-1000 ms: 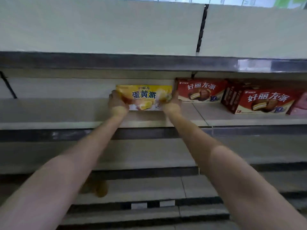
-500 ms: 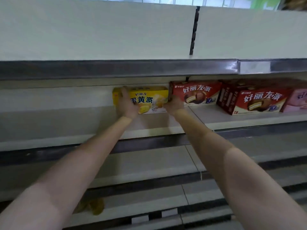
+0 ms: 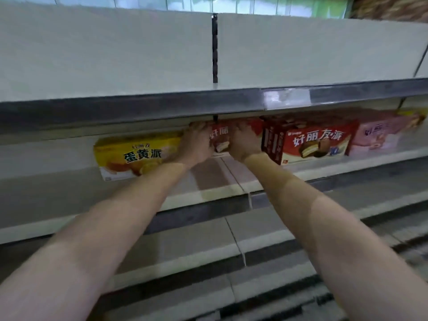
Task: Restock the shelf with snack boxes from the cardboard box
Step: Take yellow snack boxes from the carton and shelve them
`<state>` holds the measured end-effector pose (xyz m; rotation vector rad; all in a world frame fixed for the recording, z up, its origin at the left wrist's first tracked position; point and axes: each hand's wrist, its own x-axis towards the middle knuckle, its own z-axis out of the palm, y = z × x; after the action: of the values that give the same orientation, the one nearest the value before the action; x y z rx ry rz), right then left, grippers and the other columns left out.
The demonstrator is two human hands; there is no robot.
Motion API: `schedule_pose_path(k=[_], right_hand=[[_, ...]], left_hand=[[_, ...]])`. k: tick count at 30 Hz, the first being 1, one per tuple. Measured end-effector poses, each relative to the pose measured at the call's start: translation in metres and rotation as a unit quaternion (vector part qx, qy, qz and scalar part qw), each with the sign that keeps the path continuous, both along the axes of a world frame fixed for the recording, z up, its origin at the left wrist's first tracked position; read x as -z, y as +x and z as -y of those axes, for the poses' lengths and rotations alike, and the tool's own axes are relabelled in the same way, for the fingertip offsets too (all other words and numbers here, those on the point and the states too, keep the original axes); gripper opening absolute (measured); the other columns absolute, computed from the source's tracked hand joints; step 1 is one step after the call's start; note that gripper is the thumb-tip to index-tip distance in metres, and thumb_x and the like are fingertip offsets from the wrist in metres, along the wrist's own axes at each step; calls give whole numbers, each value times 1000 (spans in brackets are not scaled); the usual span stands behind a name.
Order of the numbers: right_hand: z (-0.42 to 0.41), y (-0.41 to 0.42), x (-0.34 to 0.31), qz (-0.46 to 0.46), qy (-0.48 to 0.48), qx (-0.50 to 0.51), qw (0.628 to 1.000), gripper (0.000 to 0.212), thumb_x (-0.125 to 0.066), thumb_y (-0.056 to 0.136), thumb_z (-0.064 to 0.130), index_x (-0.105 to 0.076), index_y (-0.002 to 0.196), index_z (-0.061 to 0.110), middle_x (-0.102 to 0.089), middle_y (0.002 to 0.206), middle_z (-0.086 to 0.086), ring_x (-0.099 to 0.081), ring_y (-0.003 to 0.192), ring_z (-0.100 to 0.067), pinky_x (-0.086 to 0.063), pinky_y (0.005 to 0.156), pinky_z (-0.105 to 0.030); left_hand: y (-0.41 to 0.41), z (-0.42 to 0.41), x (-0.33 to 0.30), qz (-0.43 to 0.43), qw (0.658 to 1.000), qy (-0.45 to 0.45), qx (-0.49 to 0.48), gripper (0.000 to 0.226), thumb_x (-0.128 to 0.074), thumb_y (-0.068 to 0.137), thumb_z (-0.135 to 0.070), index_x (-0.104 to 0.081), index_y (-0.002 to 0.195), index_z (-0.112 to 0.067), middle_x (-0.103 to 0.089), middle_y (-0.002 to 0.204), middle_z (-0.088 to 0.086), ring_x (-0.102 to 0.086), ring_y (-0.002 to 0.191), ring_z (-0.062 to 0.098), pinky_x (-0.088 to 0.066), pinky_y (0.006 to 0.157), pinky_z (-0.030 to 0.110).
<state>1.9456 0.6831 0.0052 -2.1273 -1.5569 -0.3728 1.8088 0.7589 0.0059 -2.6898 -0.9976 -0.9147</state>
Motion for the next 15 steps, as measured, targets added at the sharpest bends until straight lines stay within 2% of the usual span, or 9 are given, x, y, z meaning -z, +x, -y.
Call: schedule_pose_path(k=[4,6,9,11,13,15], right_hand=[[-15,21,-3,24,-25,-46,998,72,-64,88,36,-35,151,15,-37,154,-14,-38,136,-36,-36,111,-44],[-21,29,-3,32,-36,-68,997,76,-64,87,33,-31,153,15,-34,155,-14,-35,139,-36,-32,113,-46],[-22,38,0,70,-18,-64,995,75,-64,86,30,-32,151,10,-36,152,-18,-35,136,-38,-29,114,-46],[-21,42,3,81,-11,-67,994,73,-63,87,25,-31,150,7,-31,153,-20,-30,138,-40,-29,114,-47],[-20,46,5,88,1,-67,994,70,-61,86,19,-32,149,6,-31,152,-20,-30,137,-41,-30,112,-48],[-21,49,6,98,5,-74,992,71,-63,85,21,-35,148,7,-36,149,-21,-33,134,-41,-30,111,-47]], left_hand=[[27,-19,-6,-56,994,17,-89,62,-68,79,-42,-55,133,-16,-58,133,13,-52,122,34,-38,107,42],[33,-19,-13,-90,986,12,-138,60,-67,80,-48,-56,130,-16,-58,132,14,-51,123,35,-35,109,45],[39,-19,-17,-148,967,-28,-204,73,-66,81,-54,-47,140,-14,-46,144,17,-39,135,38,-21,116,58],[41,-23,-17,-136,965,-47,-221,64,-62,87,-45,-46,140,-13,-47,143,17,-41,133,39,-26,114,58],[40,-23,-20,-102,969,-63,-218,42,-59,91,-33,-57,127,-12,-58,132,15,-52,121,36,-38,107,48],[38,-18,-24,-64,972,-98,-204,29,-58,91,-27,-62,114,-9,-64,119,15,-59,110,35,-46,98,41]])
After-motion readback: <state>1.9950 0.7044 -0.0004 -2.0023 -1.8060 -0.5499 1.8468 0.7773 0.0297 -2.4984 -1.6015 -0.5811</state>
